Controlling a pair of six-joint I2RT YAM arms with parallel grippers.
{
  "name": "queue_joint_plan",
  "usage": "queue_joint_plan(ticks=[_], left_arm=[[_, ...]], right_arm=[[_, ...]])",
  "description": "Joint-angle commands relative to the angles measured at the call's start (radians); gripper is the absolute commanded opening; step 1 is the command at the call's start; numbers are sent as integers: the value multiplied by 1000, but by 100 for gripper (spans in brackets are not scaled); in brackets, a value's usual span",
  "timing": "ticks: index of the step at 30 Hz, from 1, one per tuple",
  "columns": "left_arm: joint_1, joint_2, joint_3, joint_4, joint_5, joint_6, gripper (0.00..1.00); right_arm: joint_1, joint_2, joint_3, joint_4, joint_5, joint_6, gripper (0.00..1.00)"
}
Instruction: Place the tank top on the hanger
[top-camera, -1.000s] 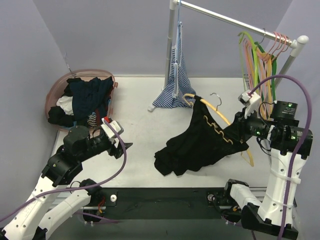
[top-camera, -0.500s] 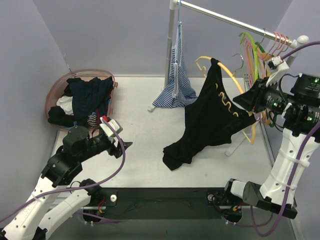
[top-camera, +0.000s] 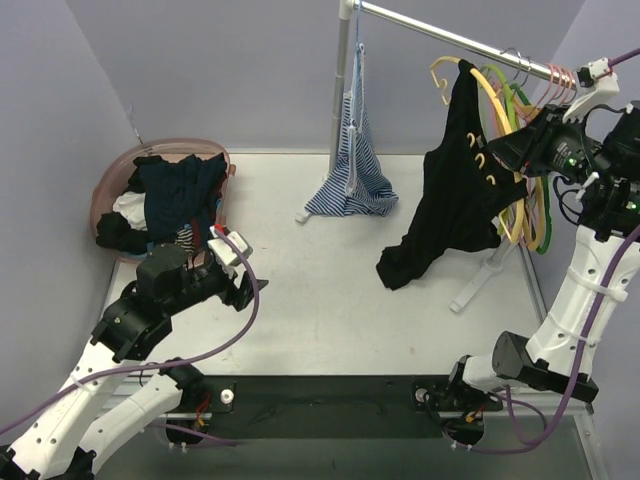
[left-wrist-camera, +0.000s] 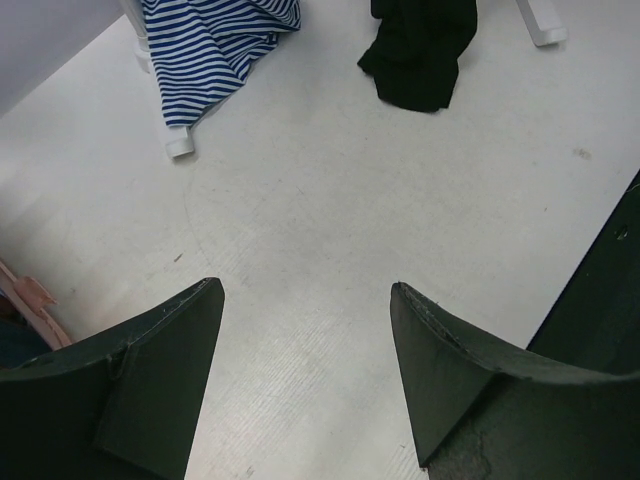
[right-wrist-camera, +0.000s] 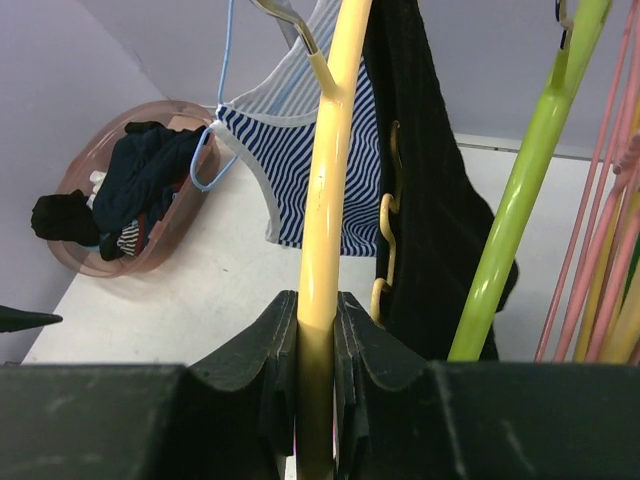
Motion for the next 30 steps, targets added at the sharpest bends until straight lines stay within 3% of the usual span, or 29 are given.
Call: queue_joint_plan(ticks=[1, 17, 30], left_arm=[[6, 20, 51, 76, 0, -13, 78], [6, 14, 37, 101, -12, -79, 78], [7, 21, 11, 149, -10, -123, 78]], right_arm=[[89, 18, 8, 131, 98, 52, 0], [472, 190, 115, 246, 679, 63, 0], [603, 279, 157, 444, 822, 89, 0]])
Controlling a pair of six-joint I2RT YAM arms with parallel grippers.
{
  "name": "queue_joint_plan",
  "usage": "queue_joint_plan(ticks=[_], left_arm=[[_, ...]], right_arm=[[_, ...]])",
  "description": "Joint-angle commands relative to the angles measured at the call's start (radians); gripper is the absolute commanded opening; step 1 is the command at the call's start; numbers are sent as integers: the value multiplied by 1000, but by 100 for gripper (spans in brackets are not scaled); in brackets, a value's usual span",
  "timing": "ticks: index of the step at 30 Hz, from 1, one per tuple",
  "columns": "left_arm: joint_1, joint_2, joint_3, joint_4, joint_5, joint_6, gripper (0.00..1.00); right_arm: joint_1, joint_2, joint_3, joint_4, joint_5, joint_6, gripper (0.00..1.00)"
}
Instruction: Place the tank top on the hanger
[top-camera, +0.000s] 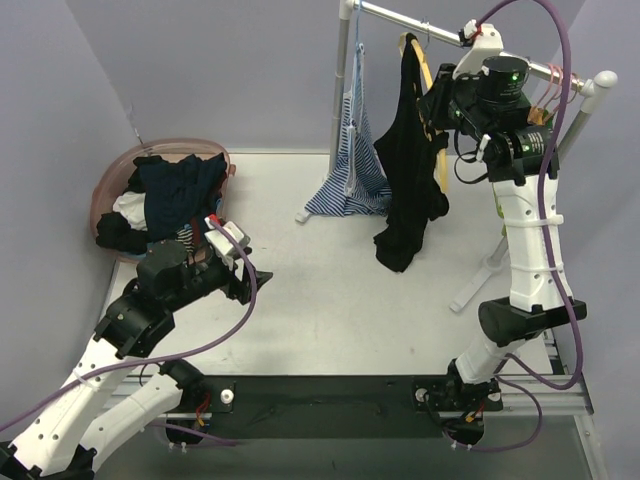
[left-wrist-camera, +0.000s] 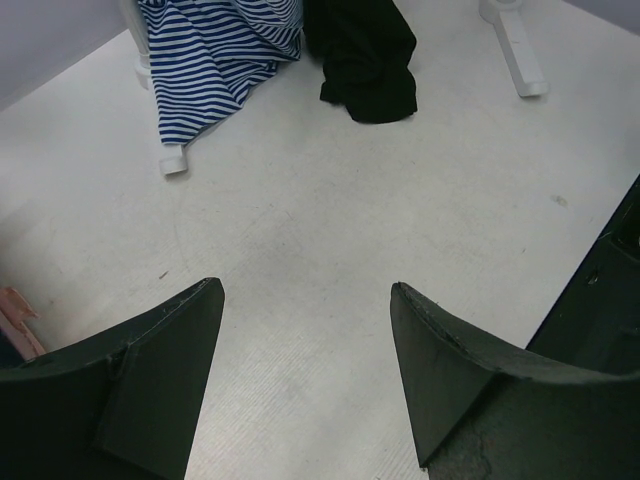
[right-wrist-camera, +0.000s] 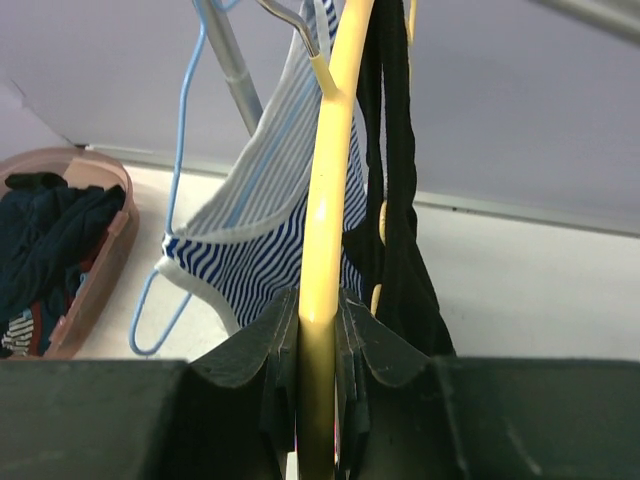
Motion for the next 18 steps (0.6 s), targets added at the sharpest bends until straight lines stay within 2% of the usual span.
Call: queue_joint_plan(ticks=[1, 9, 14, 18], left_arm=[[6, 3, 8, 76, -1, -27, 78], [6, 14, -8, 99, 0, -38, 78], [7, 16, -24, 111, 2, -46, 78], [9, 19, -25, 121, 6, -46, 78]], right_arm=[[19, 20, 50, 218, 84, 38, 0], [45, 103, 70, 299, 177, 79, 0], [45, 140, 64, 310, 178, 82, 0], [45, 154, 44, 313, 116, 82, 0]])
